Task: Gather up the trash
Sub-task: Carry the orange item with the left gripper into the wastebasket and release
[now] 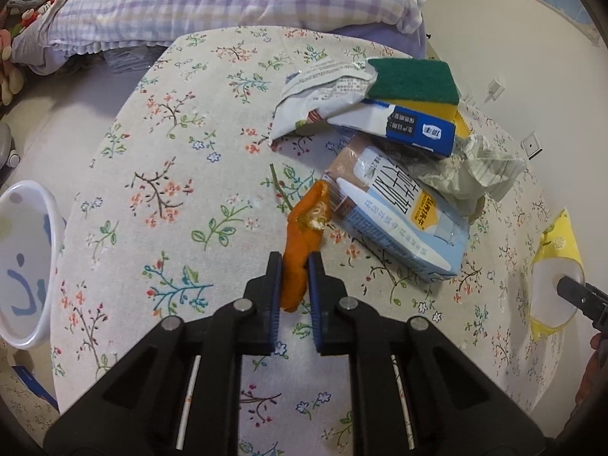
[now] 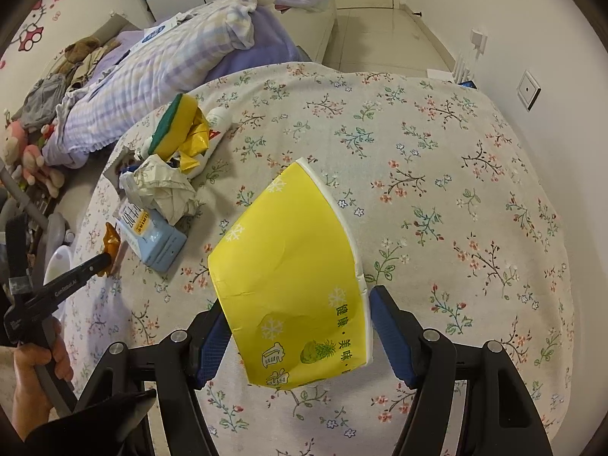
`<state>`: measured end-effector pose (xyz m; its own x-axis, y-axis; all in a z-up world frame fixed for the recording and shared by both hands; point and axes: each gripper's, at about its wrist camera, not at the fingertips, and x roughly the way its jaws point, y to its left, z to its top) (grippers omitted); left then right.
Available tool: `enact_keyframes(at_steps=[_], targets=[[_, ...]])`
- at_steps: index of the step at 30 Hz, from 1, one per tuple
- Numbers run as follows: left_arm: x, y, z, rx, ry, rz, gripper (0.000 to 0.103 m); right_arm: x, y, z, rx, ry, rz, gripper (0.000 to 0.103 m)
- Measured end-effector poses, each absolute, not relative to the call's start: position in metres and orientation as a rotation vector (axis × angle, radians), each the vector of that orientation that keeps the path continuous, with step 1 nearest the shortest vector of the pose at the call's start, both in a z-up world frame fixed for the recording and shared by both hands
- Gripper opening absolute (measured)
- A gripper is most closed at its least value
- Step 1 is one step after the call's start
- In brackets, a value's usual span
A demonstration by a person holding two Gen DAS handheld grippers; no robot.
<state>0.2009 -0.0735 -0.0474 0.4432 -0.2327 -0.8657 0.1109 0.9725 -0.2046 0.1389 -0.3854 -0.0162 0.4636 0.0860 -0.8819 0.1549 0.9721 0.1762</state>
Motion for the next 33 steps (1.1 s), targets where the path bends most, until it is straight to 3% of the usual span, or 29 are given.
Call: enact_keyframes(at_steps=[15,33], targets=[[0.182,-0.027,-0.026,-0.143,1.047,-0.135,0.015,0.151,-0.333,0.003,0.212,1.035,0.046,0.071],[0.152,0.085,-0.031,-0.218,1.035,0.045,0.015,0.174,-0.225,0.016,0.144,0.995,0.213,0.071]])
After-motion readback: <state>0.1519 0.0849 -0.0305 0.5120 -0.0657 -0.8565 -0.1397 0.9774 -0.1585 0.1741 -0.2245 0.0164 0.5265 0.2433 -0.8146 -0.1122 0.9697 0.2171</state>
